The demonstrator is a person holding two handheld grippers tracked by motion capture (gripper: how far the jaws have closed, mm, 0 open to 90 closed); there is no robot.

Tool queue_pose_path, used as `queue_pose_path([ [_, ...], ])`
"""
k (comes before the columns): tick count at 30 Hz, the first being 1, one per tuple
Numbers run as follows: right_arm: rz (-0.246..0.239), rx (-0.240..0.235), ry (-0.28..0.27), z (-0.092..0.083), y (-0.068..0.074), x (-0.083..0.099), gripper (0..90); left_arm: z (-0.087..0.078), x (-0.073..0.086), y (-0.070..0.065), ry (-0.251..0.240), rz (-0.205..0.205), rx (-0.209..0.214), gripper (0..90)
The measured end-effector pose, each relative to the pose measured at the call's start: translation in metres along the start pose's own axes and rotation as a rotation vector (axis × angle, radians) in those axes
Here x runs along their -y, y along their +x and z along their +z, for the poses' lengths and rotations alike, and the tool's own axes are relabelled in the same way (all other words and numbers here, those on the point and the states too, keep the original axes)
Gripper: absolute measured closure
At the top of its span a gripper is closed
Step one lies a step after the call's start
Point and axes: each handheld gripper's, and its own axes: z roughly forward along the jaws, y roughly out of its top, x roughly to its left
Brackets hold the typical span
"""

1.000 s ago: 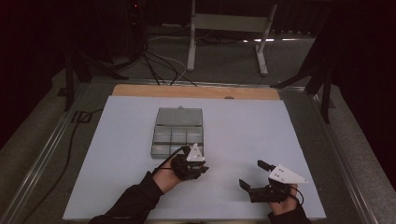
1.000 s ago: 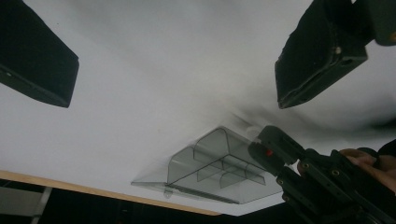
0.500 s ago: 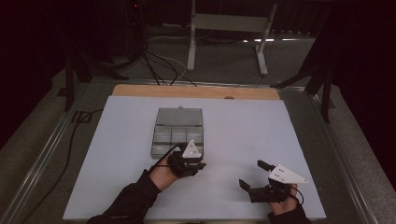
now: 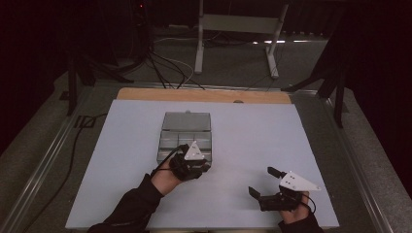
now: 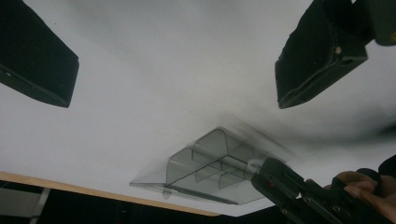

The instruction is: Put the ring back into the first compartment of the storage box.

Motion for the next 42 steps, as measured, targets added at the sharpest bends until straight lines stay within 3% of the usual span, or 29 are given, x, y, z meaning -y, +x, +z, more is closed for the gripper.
queue_pose_path([
  [9,0.003,0.000,0.001,0.000,0.000,0.000,0.0,-0.007,0.003,0.012,-0.017,-0.040,-0.007,73.4],
  [42,0.004,-0.005,0.003,0.001,0.000,0.001,0.0,-0.036,0.018,0.065,-0.051,-0.159,-0.124,73.4],
])
